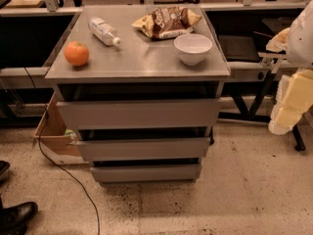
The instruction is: Open top drawer
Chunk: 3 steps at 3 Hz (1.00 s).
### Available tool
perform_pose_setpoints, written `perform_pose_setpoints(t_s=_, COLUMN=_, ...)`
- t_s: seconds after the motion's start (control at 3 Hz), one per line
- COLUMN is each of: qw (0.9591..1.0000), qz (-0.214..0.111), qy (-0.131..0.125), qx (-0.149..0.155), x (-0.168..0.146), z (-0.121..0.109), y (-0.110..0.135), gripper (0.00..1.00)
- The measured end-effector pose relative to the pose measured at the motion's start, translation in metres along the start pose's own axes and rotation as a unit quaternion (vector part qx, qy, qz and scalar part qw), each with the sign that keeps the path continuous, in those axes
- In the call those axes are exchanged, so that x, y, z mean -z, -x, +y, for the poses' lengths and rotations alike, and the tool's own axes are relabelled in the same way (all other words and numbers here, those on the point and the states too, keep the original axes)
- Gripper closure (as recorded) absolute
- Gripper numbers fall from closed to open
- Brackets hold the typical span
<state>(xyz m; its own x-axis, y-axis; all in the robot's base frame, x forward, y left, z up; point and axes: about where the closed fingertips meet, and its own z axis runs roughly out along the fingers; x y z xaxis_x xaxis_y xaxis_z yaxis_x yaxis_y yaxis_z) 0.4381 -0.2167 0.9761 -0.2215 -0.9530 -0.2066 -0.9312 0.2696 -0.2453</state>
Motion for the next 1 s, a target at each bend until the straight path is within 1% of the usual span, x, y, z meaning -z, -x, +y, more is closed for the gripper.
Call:
perform_pose_setpoints(t_s=0.33, qw=1.0, qz=-0.001, qy=0.001, qx=-0.001, x=-0.005, z=0.001, y=0.0, gripper=0.0)
perform_pose_setpoints(t_s=0.67, qw=0.9999, qz=-0.006, qy=0.008, qx=-0.009, x=-0.031, z=0.007, y=-0.001, gripper=0.0)
perform_pose_setpoints(t_s=1.0, qw=0.9991, qz=-0.032, qy=0.026, qx=-0.003, x=-0.103, z=0.022, y=0.019, gripper=0.0)
